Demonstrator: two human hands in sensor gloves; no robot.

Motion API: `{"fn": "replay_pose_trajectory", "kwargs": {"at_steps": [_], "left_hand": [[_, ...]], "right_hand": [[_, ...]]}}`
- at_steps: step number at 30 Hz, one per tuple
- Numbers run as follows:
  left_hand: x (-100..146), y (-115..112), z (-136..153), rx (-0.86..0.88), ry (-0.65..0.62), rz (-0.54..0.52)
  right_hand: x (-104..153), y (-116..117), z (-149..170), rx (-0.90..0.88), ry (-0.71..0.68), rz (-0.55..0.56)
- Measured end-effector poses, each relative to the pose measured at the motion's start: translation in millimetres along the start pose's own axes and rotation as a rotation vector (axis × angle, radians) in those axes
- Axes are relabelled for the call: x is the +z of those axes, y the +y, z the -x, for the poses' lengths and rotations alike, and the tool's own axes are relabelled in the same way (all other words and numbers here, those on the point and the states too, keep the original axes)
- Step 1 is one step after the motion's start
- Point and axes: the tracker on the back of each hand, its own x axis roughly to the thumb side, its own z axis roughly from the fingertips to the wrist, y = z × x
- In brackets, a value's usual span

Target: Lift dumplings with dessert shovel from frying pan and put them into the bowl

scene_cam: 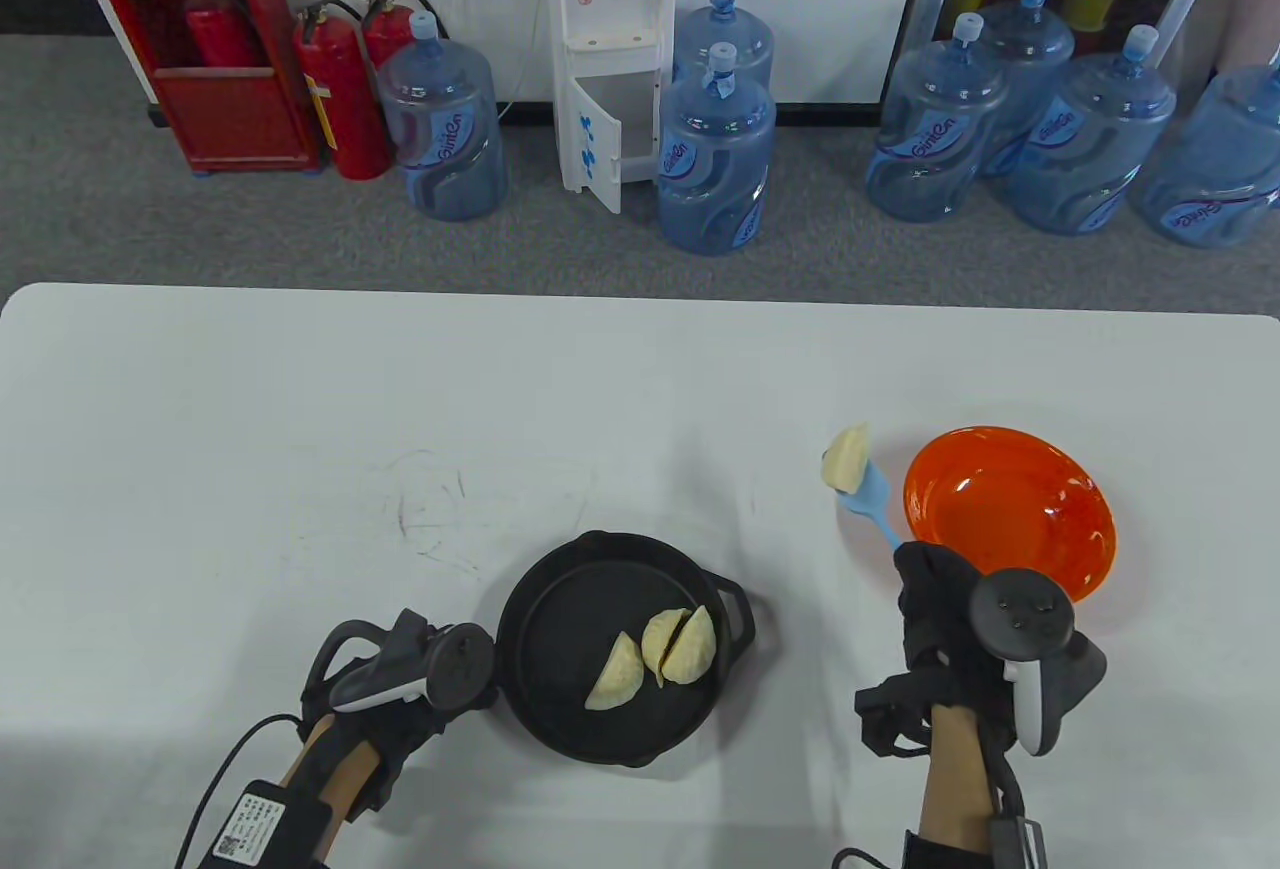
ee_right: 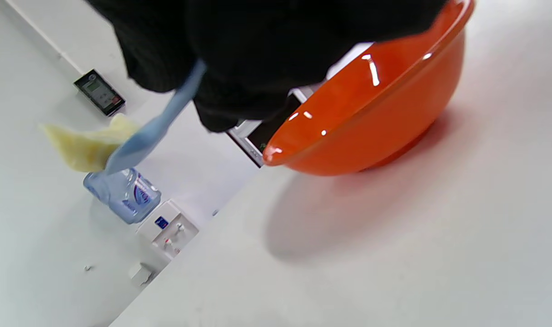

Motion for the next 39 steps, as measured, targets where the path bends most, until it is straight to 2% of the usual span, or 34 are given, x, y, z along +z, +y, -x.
{"fn": "replay_pose_trajectory", "kwargs": {"at_steps": [10,21,26,39], "left_hand": [[0,0,0,0.003,-0.002,0.000],[0,0,1,0.006,-0.004,0.001],[0,0,1,0.007,-0.004,0.001],[0,0,1,0.007,-0.004,0.001]], "right_hand": [[-6,-17,19,0.056,0.114,0.104],[-12,-26,35,0.183,0.214,0.130],[-14,-29,38,0.232,0.231,0.139],[-15,-23,26,0.507,0.200,0.165]]}}
